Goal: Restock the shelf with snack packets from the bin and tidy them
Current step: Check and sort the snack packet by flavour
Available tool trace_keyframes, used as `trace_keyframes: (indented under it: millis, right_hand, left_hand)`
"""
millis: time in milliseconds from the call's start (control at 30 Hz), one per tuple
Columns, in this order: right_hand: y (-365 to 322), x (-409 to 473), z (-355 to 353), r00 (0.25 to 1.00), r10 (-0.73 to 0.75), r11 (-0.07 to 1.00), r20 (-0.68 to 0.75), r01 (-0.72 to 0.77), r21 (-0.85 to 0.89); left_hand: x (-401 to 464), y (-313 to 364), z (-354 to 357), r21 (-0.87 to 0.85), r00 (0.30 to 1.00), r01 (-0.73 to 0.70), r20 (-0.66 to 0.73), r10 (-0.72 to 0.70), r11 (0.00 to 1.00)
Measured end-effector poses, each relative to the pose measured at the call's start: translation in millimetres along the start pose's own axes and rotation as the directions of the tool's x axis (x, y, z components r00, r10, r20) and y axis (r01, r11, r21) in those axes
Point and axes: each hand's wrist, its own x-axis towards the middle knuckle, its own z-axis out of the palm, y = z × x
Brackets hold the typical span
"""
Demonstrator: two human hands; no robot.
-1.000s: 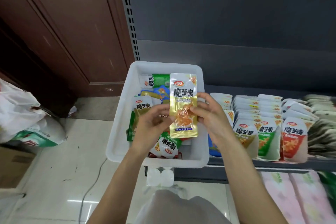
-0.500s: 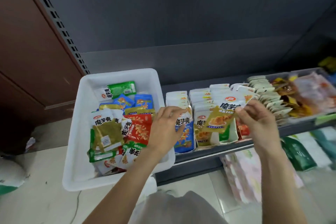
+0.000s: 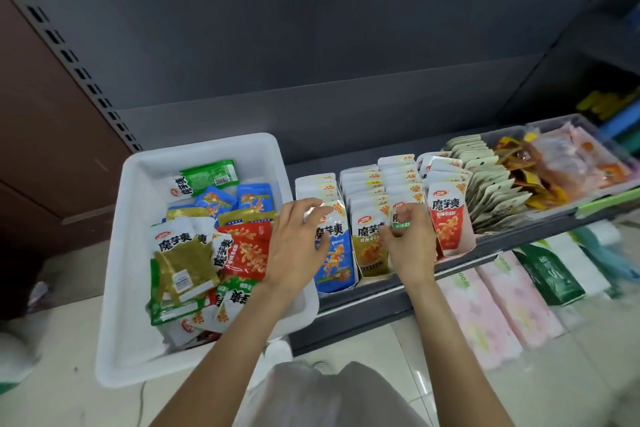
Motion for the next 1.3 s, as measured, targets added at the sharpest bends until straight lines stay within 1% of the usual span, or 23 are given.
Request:
trace_keyframes:
  millis: [67,133,200,267,300,367,433,467,533,600,667,733,800,833,867,933,1033,1100,1167,1200,1233,1300]
  right_hand:
    - [-2,-2,-3,1.000,-0.019,0.998,-0.012,0.019,-0.058]
    - [-5,-4,-9,0.999,-0.033,0.998,-0.012,0.032,-0.047]
    - [-13,-8,-18,0.996,-0.082,0.996,-0.017,0.083,0.036]
    - [-29,-14,-25,0.988,-0.154,0.980,-0.014,0.154,0.126]
    - [-40,-18,-28,0.979,-0.201,0.967,0.006,0.198,0.161]
    - [-66,-27,-28,0.950,-0.296,0.932,0.102,0.264,0.248]
    - [-88,-36,-15,0.884,-0.403,0.888,0.237,0.315,0.334]
    - [-98,-39,-5,0.837,-0.453,0.868,0.307,0.335,0.367]
    - [-113,-45,26,0.724,-0.519,0.847,0.454,0.366,0.385]
    - [-123,-51,64,0.611,-0.524,0.852,0.594,0.384,0.356]
    - [-133,-56,101,0.528,-0.504,0.856,0.684,0.410,0.314]
    - [-144,-61,131,0.477,-0.495,0.847,0.727,0.450,0.282]
    - [-153,-68,153,0.421,-0.465,0.835,0.779,0.500,0.229]
    - [-156,-71,164,0.396,-0.437,0.833,0.808,0.518,0.197]
    - [-158,-73,173,0.383,-0.406,0.835,0.830,0.525,0.166]
    - [-159,-77,189,0.397,-0.351,0.846,0.848,0.523,0.105]
    - [-162,-82,202,0.446,-0.287,0.820,0.848,0.572,-0.023]
    - [-166,-84,205,0.462,-0.275,0.779,0.843,0.621,-0.086]
    - [-170,-83,199,0.460,-0.281,0.782,0.843,0.618,-0.077]
    - [-171,-79,192,0.465,-0.294,0.802,0.835,0.596,-0.050]
    - [-171,-75,184,0.486,-0.306,0.834,0.819,0.551,-0.015]
    - [-167,-62,162,0.577,-0.312,0.915,0.755,0.395,0.076]
  left_hand:
    - [0,-1,0,-0.023,1.000,-0.014,-0.008,0.013,1.000]
    - [-1,-3,-2,-0.063,0.998,-0.033,-0.048,0.030,0.997]
    - [-3,-4,-7,-0.106,0.993,-0.022,-0.120,0.009,0.994]
    - [-8,-8,-19,-0.149,0.970,0.019,-0.238,-0.054,0.989]
    - [-12,-11,-26,-0.179,0.945,0.032,-0.316,-0.088,0.983]
    - [-24,-25,-41,-0.219,0.881,0.074,-0.443,-0.167,0.973]
    - [-40,-45,-56,-0.223,0.829,0.177,-0.491,-0.268,0.958]
    - [-49,-57,-59,-0.206,0.812,0.243,-0.492,-0.315,0.948]
    - [-68,-83,-63,-0.130,0.806,0.389,-0.431,-0.405,0.912]
    - [-84,-101,-59,-0.001,0.827,0.474,-0.341,-0.446,0.880]
    - [-98,-110,-53,0.088,0.833,0.525,-0.255,-0.491,0.846]
    - [-104,-110,-50,0.062,0.814,0.572,-0.169,-0.556,0.818]
    - [-105,-106,-52,-0.018,0.769,0.635,-0.085,-0.634,0.773]
    - [-105,-106,-52,-0.051,0.754,0.652,-0.053,-0.654,0.756]
    - [-104,-105,-53,-0.085,0.747,0.658,-0.050,-0.663,0.748]
    - [-102,-107,-54,-0.191,0.714,0.677,-0.063,-0.697,0.711]
    - [-99,-109,-58,-0.364,0.593,0.743,-0.029,-0.804,0.562]
    - [-99,-110,-60,-0.426,0.566,0.741,-0.021,-0.824,0.519]
    - [-100,-112,-62,-0.475,0.562,0.724,-0.017,-0.827,0.501]
    - [-101,-113,-62,-0.498,0.563,0.712,-0.018,-0.827,0.495]
    - [-100,-112,-66,-0.540,0.547,0.702,-0.009,-0.837,0.464]
    - [-96,-107,-72,-0.667,0.533,0.631,0.001,-0.846,0.396]
